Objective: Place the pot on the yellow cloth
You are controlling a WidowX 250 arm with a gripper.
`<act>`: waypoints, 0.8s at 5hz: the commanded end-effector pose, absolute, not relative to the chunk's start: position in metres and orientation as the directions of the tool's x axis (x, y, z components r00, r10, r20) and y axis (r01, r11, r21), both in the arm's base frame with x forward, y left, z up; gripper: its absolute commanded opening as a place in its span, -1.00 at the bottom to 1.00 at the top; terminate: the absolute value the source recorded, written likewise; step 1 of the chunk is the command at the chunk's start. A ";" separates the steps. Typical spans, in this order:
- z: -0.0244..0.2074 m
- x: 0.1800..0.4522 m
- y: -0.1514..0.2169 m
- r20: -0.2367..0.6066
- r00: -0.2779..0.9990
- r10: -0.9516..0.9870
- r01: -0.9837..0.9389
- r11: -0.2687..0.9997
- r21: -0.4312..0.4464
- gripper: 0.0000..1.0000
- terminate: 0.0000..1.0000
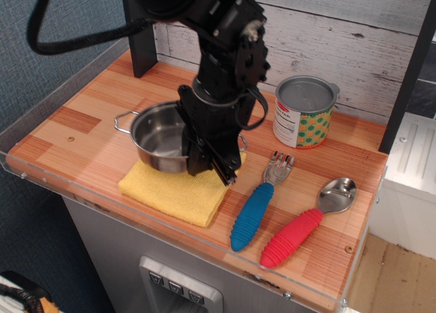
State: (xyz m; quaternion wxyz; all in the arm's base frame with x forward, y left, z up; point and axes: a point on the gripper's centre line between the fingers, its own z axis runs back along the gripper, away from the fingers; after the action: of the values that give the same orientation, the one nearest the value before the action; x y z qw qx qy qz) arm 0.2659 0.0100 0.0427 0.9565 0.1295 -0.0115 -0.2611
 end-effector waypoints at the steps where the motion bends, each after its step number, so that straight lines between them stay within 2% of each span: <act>1: 0.039 0.279 0.004 -0.015 0.859 -0.512 0.498 0.828 0.257 -1.00 -1.00; 3: 0.034 0.274 0.002 -0.023 0.864 -0.503 0.494 0.839 0.229 -1.00 -1.00; 4: 0.033 0.272 0.003 -0.026 0.872 -0.489 0.484 0.853 0.197 1.00 -1.00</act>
State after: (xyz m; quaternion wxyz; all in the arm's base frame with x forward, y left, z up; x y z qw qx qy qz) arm 0.2650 0.0029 0.0238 0.9628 0.0960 0.0019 -0.2524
